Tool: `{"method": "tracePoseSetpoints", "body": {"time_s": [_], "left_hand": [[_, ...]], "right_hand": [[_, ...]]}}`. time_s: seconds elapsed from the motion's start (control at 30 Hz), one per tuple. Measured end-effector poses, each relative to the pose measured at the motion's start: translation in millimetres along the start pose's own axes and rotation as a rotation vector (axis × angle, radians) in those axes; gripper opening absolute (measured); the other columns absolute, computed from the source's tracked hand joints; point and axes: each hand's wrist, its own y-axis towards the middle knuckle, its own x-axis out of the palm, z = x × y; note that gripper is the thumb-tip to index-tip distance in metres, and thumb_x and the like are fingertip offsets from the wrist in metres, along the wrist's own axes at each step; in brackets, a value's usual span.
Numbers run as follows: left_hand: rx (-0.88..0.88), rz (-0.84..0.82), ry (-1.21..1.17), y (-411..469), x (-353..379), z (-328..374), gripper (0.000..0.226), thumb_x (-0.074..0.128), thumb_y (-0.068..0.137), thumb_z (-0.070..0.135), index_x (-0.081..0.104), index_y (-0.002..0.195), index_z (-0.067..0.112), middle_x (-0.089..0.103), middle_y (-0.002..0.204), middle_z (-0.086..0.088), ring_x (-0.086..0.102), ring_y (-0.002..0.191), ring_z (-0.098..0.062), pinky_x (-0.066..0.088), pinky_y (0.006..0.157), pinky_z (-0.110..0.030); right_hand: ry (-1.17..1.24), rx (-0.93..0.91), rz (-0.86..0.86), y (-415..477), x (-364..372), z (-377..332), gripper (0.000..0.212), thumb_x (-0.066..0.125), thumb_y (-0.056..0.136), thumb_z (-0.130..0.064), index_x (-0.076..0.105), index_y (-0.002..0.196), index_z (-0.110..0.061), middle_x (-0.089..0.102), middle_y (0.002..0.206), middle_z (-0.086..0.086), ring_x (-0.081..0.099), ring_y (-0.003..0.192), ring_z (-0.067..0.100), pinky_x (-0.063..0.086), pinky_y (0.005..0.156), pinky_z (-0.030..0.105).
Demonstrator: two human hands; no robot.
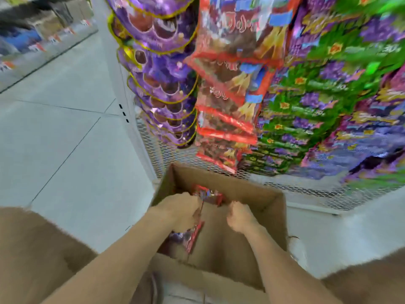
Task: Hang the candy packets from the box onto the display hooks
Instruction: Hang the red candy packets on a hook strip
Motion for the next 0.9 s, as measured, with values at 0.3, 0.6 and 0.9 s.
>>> {"method": "tracePoseSetpoints", "body": {"time_s": [0.3, 0.6, 0.9], "left_hand": [[-0.166, -0.065, -0.235, 36, 85, -42, 0.014, 0.053, 0.100, 0.025, 0.062, 0.089, 0.024, 0.072, 0.108, -0.011, 0.069, 0.100, -0.032, 0.051, 0.078, -0.035], [-0.228, 0.105, -0.430, 40, 75, -40, 0.023, 0.051, 0.095, 0.020, 0.070, 0.108, 0.025, 0.073, 0.110, -0.005, 0.070, 0.101, -0.029, 0.059, 0.091, -0.043], [-0.415, 0.466, -0.999, 13, 18, -17, 0.029, 0.052, 0.105, 0.030, 0.063, 0.124, 0.011, 0.072, 0.116, -0.012, 0.067, 0.107, -0.031, 0.054, 0.096, -0.040]], "right_hand": [[-0.308, -0.164, 0.370, 59, 67, -50, 0.053, 0.054, 0.099, -0.007, 0.047, 0.151, -0.018, 0.059, 0.136, 0.009, 0.051, 0.129, 0.033, 0.049, 0.102, 0.047], [0.046, -0.022, 0.264, 40, 55, -34, 0.014, 0.059, 0.101, -0.018, 0.066, 0.112, -0.013, 0.071, 0.112, 0.013, 0.067, 0.108, 0.039, 0.052, 0.086, 0.041], [0.728, -0.216, -0.134, -59, -69, -43, 0.021, 0.068, 0.102, -0.017, 0.068, 0.121, -0.026, 0.078, 0.113, 0.007, 0.077, 0.102, 0.024, 0.062, 0.091, 0.042]]}}
